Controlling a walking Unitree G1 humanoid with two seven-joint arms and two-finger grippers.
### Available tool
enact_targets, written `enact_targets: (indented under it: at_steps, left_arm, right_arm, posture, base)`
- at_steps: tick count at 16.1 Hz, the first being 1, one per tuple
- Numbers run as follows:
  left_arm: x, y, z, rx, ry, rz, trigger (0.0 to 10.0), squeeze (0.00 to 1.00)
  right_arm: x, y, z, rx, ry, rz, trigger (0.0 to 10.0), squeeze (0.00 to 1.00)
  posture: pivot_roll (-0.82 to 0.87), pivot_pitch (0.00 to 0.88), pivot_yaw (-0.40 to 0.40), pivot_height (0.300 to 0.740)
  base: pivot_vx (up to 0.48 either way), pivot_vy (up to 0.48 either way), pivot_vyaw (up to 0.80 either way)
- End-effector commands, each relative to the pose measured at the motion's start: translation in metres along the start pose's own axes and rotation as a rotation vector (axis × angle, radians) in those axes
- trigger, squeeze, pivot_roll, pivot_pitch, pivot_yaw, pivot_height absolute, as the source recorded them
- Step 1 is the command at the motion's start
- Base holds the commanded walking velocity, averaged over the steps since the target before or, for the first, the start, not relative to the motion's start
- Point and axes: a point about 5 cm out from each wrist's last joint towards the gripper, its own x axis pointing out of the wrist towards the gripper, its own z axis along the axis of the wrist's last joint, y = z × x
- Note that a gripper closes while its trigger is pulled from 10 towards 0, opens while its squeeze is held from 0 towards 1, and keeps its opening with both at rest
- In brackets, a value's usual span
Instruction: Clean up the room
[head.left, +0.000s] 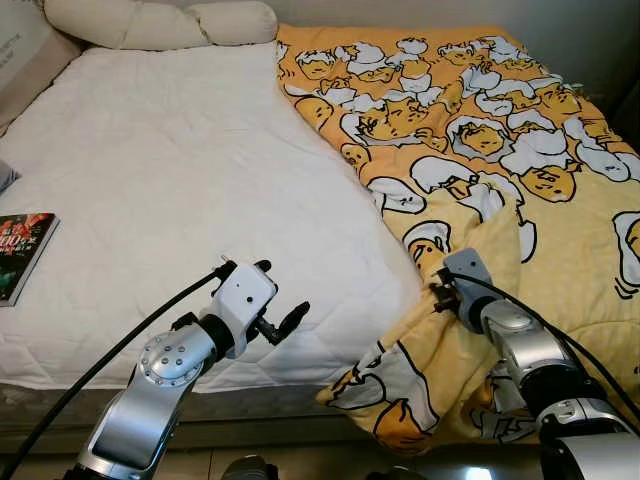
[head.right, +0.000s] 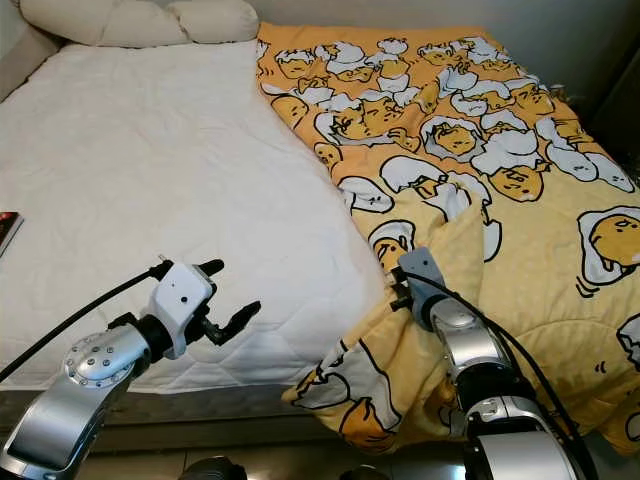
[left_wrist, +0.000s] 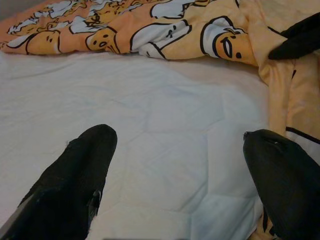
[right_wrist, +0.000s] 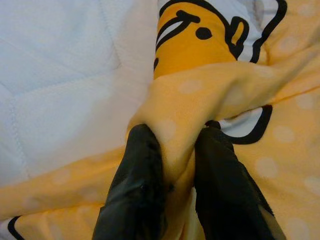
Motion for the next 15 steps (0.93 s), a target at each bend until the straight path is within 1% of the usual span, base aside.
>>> enact_targets:
  at_steps: [1, 2, 9, 11, 12, 14, 15]
  left_arm:
    - [0.001, 0.0, -0.003, 0.008, 0.014, -0.002, 10.0, 0.74]
    - [0.001, 0.0, -0.003, 0.009, 0.013, -0.002, 10.0, 0.74]
    - [0.0, 0.001, -0.004, 0.004, 0.019, -0.034, 10.0, 0.74]
    - [-0.003, 0.005, -0.005, 0.005, 0.026, -0.047, 10.0, 0.74]
    - [-0.004, 0.006, -0.006, 0.006, 0.028, -0.046, 10.0, 0.74]
    - [-0.007, 0.011, -0.008, 0.006, 0.035, -0.031, 10.0, 0.74]
    - [-0.008, 0.011, -0.008, 0.005, 0.036, -0.028, 10.0, 0.74]
  right_arm:
    - [-0.001, -0.001, 0.0, 0.021, -0.009, -0.006, 2.0, 0.0]
    - [-0.001, 0.0, 0.001, 0.027, -0.012, -0.004, 0.0, 0.0]
    - [-0.002, 0.002, 0.005, 0.021, -0.021, 0.024, 0.0, 0.0]
    - [-0.006, 0.005, 0.019, -0.03, -0.078, 0.093, 0.0, 0.0]
    - [-0.007, 0.005, 0.023, -0.044, -0.1, 0.102, 0.0, 0.0]
    - [-0.012, 0.005, 0.042, -0.048, -0.191, 0.158, 0.0, 0.0]
    - [-0.015, 0.009, 0.05, -0.062, -0.225, 0.196, 0.0, 0.0]
  posture:
    - [0.14, 0.0, 0.005, 0.74]
    - [0.14, 0.0, 0.005, 0.74]
    - [0.13, 0.002, 0.002, 0.74]
    - [0.13, 0.002, 0.003, 0.74]
    - [0.13, 0.0, 0.002, 0.74]
    - [0.13, 0.0, 0.0, 0.74]
    - [0.13, 0.0, 0.0, 0.74]
  base:
    - [0.0, 0.0, 0.0]
    - [0.0, 0.0, 0.0]
    - [0.0, 0.0, 0.0]
    - [0.0, 0.0, 0.0]
    - [0.0, 0.0, 0.0]
    - [0.0, 0.0, 0.0]
    - [0.0, 0.0, 0.0]
